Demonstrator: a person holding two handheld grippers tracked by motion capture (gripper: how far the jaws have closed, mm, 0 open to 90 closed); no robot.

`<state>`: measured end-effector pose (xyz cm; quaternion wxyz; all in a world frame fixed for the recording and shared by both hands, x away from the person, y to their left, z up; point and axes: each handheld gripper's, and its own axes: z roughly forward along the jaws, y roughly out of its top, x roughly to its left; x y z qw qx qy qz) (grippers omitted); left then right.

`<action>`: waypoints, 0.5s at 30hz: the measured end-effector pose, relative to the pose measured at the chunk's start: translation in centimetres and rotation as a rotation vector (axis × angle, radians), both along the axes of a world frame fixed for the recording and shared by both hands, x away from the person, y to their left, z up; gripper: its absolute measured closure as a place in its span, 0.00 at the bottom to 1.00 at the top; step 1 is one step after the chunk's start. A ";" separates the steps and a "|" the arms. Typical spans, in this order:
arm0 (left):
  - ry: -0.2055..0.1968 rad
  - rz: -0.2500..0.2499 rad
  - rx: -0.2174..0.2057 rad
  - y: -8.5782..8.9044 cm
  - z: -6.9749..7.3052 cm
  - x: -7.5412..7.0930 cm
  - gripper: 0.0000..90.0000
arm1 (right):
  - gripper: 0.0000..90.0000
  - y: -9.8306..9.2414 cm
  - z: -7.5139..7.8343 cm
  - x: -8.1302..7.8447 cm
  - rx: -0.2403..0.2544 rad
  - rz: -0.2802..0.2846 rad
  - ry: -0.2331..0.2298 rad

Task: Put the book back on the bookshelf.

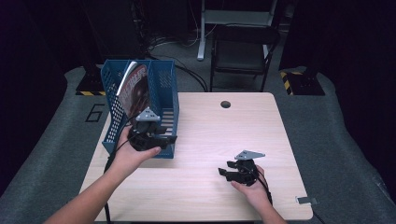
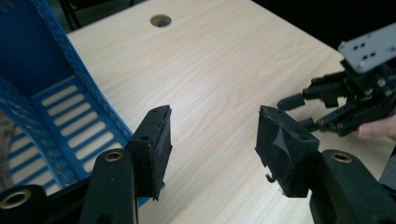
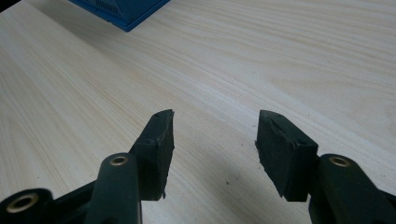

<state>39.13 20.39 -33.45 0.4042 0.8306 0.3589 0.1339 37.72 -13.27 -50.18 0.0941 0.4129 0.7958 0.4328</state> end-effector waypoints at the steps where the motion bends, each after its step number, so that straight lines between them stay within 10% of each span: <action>1: 0.007 -0.006 0.002 -0.1 -0.6 -0.1 0.50 | 0.51 0.0 0.0 0.0 -0.002 0.003 0.001; 15: 0.059 -0.060 -0.041 -1.4 -5.1 -1.6 0.49 | 0.51 -0.1 0.0 0.0 0.000 0.003 0.001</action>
